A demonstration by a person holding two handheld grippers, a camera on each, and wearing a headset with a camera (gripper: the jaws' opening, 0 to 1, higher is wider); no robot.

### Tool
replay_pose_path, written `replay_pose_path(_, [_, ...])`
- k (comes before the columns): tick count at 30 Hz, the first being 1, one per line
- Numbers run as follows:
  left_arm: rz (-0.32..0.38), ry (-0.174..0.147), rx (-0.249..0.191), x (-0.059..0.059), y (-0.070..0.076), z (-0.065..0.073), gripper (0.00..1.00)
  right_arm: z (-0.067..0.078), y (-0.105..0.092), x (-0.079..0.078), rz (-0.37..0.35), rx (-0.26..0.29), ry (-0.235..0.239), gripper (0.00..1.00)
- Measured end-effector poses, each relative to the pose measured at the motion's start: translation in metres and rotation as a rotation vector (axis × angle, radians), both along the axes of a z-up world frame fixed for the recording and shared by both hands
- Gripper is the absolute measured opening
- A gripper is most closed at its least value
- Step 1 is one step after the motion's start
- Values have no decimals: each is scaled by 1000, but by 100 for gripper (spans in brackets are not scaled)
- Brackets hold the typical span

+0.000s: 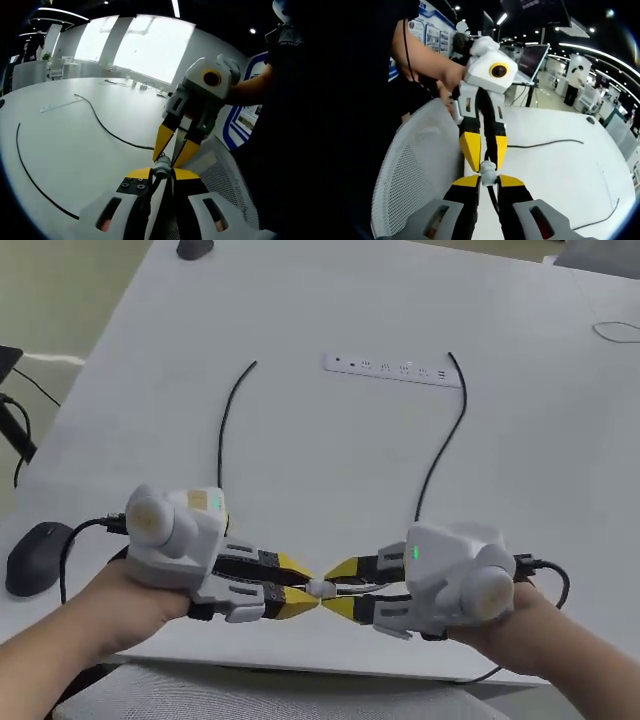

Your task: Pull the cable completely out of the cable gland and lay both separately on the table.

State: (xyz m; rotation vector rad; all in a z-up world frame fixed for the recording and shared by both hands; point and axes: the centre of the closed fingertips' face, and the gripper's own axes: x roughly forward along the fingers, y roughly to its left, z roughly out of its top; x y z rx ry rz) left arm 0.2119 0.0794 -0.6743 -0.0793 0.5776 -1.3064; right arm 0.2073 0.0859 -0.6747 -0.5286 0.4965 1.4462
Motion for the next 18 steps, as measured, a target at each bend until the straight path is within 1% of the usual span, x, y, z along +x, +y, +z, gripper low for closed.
replay_pose_path(1, [-1,-2,1,-1,0,0,15,1,-1,1,-15,9,17,10])
replay_pose_path(2, [-4,-5,4,-1,0,-1,15,1,-1,1,-33,18,49,12])
replay_pose_path(3, [-10,-19,9,-2,0,-1,15,2,-2,0,-49,35,108,13])
replay_pose_path(4, [-13,-22,12,-3,0,-2,15,3,-4,-1,-44,37,128,13])
replay_pose_path(5, [-14,-25,12,-3,0,-2,15,3,-6,4,-43,34,109,14])
replay_pose_path(6, [-16,-33,12,-3,0,-1,15,5,-8,4,-61,54,158,16])
replay_pose_path(8, [-20,-41,14,-4,0,-1,15,9,-11,4,-95,92,296,19])
replay_pose_path(9, [-23,-49,15,-4,0,0,15,9,-13,5,-99,100,341,19])
replay_pose_path(10, [-25,-56,15,-5,-1,0,15,10,-13,3,-95,117,398,19])
replay_pose_path(11, [-28,-66,16,-5,-1,1,15,11,-14,4,-104,135,464,18])
replay_pose_path(12, [-30,-70,15,-6,-2,2,15,11,-15,7,-118,144,503,18])
replay_pose_path(13, [-31,-71,13,-6,-2,3,15,11,-15,7,-130,156,566,19])
replay_pose_path(14, [-36,-77,6,-7,-3,4,15,10,-16,4,-156,150,692,20])
replay_pose_path(15, [-39,-80,5,-7,-3,4,15,5,-19,7,-162,132,699,20])
replay_pose_path(16, [-43,-81,8,-8,-4,3,15,2,-19,12,-145,144,674,19])
replay_pose_path(17, [-45,-82,11,-8,-4,3,15,3,-18,9,-134,155,716,20])
replay_pose_path(18, [-50,-89,16,-9,-4,3,15,7,-17,1,-119,160,804,20])
